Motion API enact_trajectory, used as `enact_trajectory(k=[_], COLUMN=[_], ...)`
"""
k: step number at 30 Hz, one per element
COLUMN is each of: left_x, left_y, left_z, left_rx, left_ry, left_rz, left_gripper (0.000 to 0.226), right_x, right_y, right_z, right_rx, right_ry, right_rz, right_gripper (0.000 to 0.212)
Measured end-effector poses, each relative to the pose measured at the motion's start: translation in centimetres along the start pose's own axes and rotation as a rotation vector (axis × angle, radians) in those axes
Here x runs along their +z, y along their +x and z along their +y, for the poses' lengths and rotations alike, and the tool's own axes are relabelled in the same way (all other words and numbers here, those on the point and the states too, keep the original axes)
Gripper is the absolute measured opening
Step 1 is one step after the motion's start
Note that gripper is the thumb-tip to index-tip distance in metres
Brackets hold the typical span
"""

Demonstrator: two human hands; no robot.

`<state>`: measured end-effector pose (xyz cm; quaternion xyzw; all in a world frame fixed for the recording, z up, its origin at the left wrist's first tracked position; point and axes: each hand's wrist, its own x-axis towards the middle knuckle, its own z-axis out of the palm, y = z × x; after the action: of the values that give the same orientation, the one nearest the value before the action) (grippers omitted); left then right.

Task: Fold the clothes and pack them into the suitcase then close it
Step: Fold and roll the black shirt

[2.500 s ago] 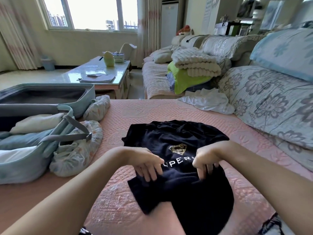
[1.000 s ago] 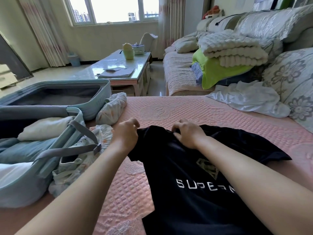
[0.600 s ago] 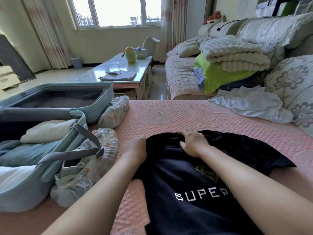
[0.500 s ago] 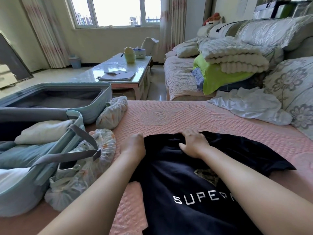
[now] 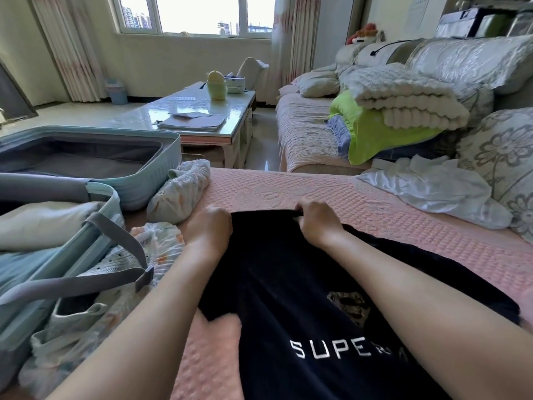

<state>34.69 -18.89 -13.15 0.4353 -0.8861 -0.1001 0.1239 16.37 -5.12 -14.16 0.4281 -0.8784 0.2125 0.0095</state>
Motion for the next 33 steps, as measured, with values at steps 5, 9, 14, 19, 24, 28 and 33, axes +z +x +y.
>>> enact_trajectory(k=[5,9,14,19,24,28,33], left_x=[0.5,3.0,5.2,4.5,6.1,7.7,9.4], left_y=[2.5,1.9,0.7,0.5,1.3,2.0,1.8], left_z=[0.4,0.9,1.6,5.8,13.1,17.9,21.8], left_rx=[-0.156,0.082,0.229,0.255,0.399,0.388,0.327], left_ry=[0.258,0.305,0.192,0.107,-0.058,0.116,0.172], left_rz=[-0.053,-0.112,-0.381,-0.179,-0.146,-0.247,-0.243], left_gripper=[0.041,0.056,0.063,0.050,0.037,0.041,0.044], right_x=[1.6,3.2,0.6,-2.4,-4.3,-6.1,-8.2], right_y=[2.7,2.2,-0.2,-2.1,-3.6,-4.3,-5.7], right_z=[-2.7,-2.4,2.0,10.3,16.4,19.2,21.4], right_rx=[-0.101,-0.082,-0.076,0.107,0.209,0.294,0.313], right_ry=[0.093,-0.008,0.163,0.056,-0.197,-0.334,-0.311], right_rz=[0.035,-0.334,-0.132,-0.114,-0.124,-0.139,-0.169], right_gripper=[0.032,0.067,0.043,0.040,0.047,0.054,0.021])
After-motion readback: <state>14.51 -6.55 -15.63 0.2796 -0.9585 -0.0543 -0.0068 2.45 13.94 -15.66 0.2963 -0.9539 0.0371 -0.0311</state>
